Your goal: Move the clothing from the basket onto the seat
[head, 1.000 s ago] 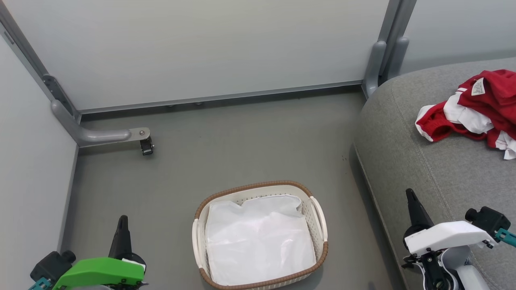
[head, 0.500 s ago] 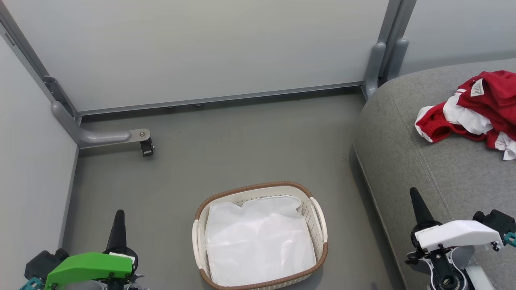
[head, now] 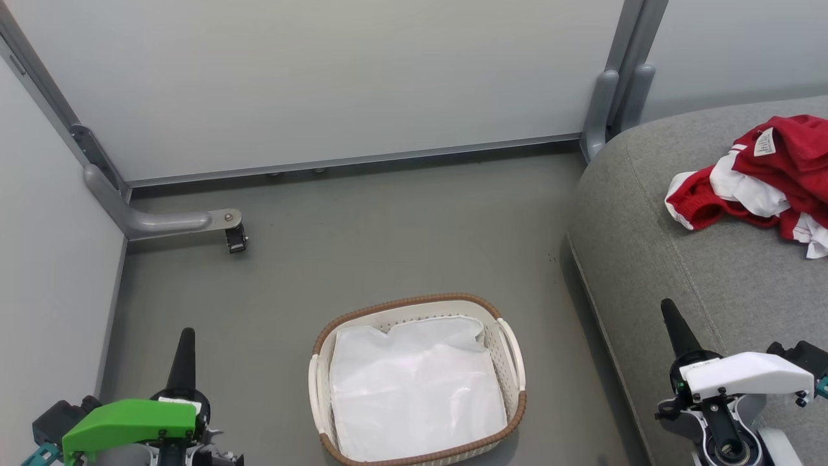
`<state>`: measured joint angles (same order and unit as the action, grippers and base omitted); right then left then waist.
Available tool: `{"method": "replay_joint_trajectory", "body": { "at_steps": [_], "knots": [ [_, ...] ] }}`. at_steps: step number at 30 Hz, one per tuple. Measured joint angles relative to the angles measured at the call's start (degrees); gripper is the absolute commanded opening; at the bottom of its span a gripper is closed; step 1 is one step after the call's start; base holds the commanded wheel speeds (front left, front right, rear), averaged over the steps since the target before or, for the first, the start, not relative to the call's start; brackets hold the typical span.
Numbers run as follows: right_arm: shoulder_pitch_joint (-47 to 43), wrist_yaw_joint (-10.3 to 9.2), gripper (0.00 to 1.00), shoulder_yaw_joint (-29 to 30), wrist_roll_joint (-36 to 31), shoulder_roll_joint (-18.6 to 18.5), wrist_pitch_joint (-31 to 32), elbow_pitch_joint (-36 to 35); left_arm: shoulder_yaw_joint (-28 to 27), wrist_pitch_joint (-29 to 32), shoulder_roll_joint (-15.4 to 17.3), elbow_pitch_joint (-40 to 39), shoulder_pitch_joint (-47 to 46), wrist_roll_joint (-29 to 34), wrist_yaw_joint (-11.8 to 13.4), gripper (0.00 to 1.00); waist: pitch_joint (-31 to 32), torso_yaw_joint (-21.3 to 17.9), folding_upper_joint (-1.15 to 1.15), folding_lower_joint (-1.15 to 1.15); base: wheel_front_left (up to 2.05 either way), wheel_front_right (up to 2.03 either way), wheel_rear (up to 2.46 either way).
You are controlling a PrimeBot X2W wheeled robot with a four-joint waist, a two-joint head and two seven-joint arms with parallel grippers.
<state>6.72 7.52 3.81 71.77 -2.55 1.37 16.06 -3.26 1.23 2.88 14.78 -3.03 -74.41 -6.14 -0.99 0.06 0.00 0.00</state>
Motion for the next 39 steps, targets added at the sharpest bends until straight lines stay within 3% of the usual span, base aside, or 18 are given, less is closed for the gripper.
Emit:
{"method": "replay_joint_trajectory", "body": {
  "at_steps": [39],
  "knots": [
    [-0.2, -0.03, 0.0, 2.4, 17.7, -0.1, 4.6, -1.7, -2.7, 4.6, 0.0, -0.6, -2.4, -15.5, -1.0, 0.0, 0.7, -0.1, 0.0, 0.0, 0.0, 0.0, 0.0]
  ]
}}
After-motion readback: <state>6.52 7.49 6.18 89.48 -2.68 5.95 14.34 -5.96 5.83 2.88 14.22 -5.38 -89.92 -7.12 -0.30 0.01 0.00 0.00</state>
